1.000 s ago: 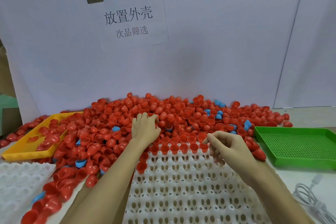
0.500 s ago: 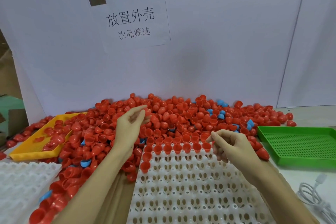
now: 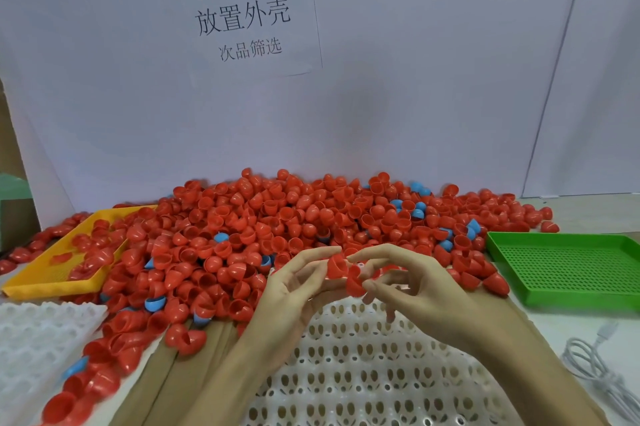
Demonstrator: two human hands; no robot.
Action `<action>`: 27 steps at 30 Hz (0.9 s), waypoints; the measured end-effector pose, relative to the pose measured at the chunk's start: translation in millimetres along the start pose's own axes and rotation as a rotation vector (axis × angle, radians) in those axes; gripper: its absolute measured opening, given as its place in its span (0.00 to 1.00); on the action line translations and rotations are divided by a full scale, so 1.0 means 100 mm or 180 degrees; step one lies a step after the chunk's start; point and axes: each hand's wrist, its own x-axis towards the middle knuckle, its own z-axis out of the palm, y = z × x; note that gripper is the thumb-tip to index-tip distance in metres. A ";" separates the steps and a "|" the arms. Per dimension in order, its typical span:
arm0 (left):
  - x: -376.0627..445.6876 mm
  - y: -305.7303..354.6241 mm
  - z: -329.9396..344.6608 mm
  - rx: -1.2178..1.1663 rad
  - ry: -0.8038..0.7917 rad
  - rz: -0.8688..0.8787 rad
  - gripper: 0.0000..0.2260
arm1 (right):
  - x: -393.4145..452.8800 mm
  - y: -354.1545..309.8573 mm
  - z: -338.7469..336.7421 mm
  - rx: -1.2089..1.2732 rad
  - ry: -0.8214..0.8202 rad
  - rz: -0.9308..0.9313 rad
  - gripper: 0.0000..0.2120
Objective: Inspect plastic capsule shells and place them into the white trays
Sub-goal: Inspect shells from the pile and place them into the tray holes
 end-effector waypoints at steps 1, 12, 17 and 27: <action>-0.01 -0.01 0.00 0.0034 -0.0016 0.0009 0.12 | 0.00 0.01 -0.01 -0.0081 0.0020 0.0019 0.14; -0.09 0.04 0.02 0.0916 -0.0077 0.0485 0.15 | -0.01 0.06 0.03 -0.0630 0.0263 -0.0268 0.19; -0.12 0.05 0.02 0.1344 -0.0003 0.0812 0.18 | 0.00 0.04 0.01 -0.0645 0.0464 -0.0355 0.15; -0.20 0.03 0.07 0.2301 -0.0246 0.1607 0.18 | -0.02 0.06 0.01 -0.0234 0.0014 0.0078 0.10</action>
